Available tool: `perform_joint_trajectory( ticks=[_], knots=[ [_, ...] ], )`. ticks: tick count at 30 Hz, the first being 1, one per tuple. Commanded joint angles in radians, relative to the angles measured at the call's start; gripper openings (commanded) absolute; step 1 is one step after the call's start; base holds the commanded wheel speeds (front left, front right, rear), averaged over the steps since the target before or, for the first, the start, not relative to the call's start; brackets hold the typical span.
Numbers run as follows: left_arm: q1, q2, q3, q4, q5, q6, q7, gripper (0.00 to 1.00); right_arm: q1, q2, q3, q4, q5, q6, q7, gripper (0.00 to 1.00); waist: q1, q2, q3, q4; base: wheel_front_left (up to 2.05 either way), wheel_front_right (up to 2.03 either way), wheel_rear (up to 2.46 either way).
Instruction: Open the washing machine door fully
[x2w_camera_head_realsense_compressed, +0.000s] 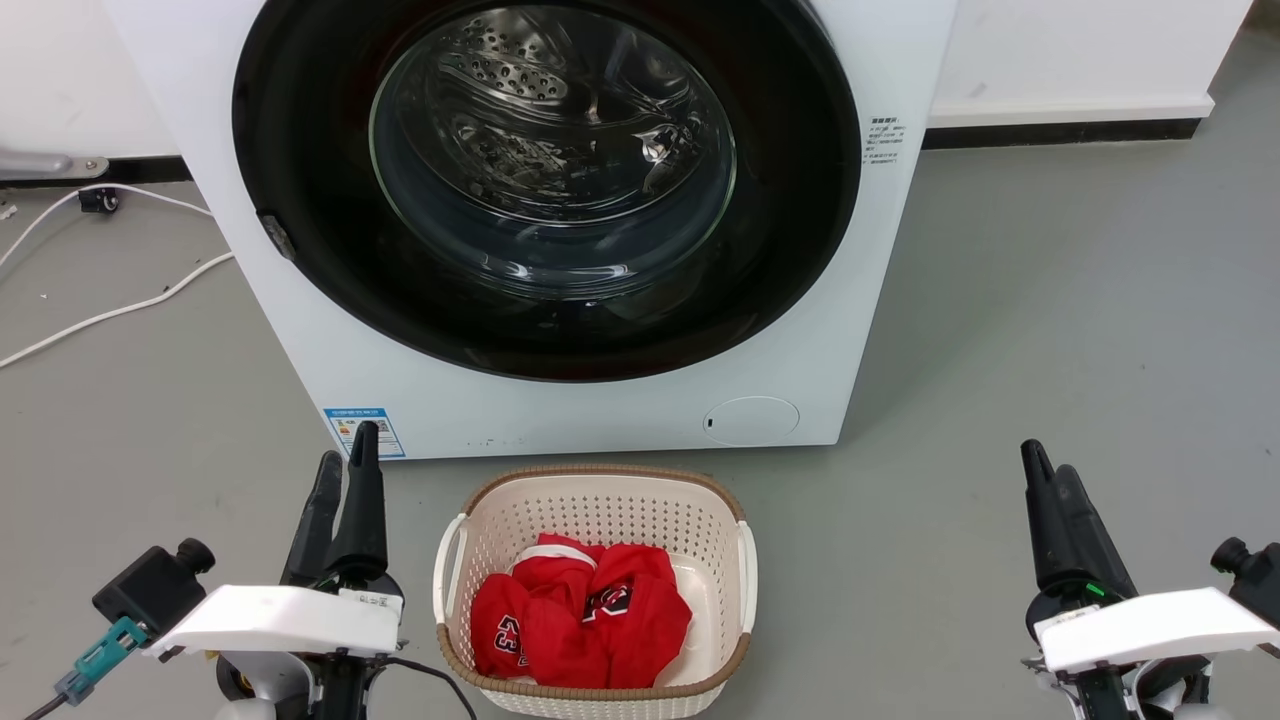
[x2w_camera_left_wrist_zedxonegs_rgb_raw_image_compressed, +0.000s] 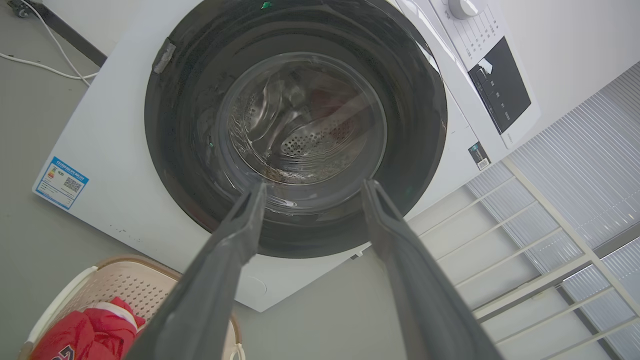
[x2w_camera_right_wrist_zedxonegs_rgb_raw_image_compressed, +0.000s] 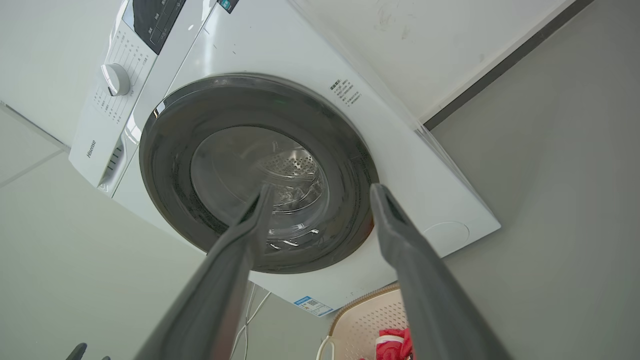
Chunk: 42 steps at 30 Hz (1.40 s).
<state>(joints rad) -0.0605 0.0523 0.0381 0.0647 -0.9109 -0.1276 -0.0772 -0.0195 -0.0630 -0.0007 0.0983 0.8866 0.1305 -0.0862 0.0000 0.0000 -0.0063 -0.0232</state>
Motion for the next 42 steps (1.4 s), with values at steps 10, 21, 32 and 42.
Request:
perform_joint_trajectory(
  ticks=[10,21,32,42],
  knots=[
    [0.013,0.002,-0.021,-0.038,0.189,0.003,-0.036,1.0,-0.003,0.002,0.006,-0.013,-0.223,0.0,-0.033,1.0,0.0,0.0,-0.003,0.0,0.0,0.0,0.0],
    [0.03,0.001,-0.047,-0.045,0.369,0.025,-0.067,1.0,0.0,0.004,0.009,-0.028,-0.4,0.0,-0.05,1.0,0.0,0.0,-0.006,-0.001,0.0,0.0,0.0],
    [0.045,0.009,-0.066,-0.05,0.503,0.052,-0.094,1.0,0.01,0.006,0.01,-0.042,-0.536,0.0,-0.049,1.0,0.0,0.0,-0.006,0.001,0.0,0.0,0.0],
    [0.053,0.018,-0.086,-0.048,0.62,0.077,-0.122,1.0,0.017,0.009,0.01,-0.046,-0.652,0.0,-0.043,1.0,0.0,0.0,-0.005,0.001,0.0,0.0,0.0]
  ],
)
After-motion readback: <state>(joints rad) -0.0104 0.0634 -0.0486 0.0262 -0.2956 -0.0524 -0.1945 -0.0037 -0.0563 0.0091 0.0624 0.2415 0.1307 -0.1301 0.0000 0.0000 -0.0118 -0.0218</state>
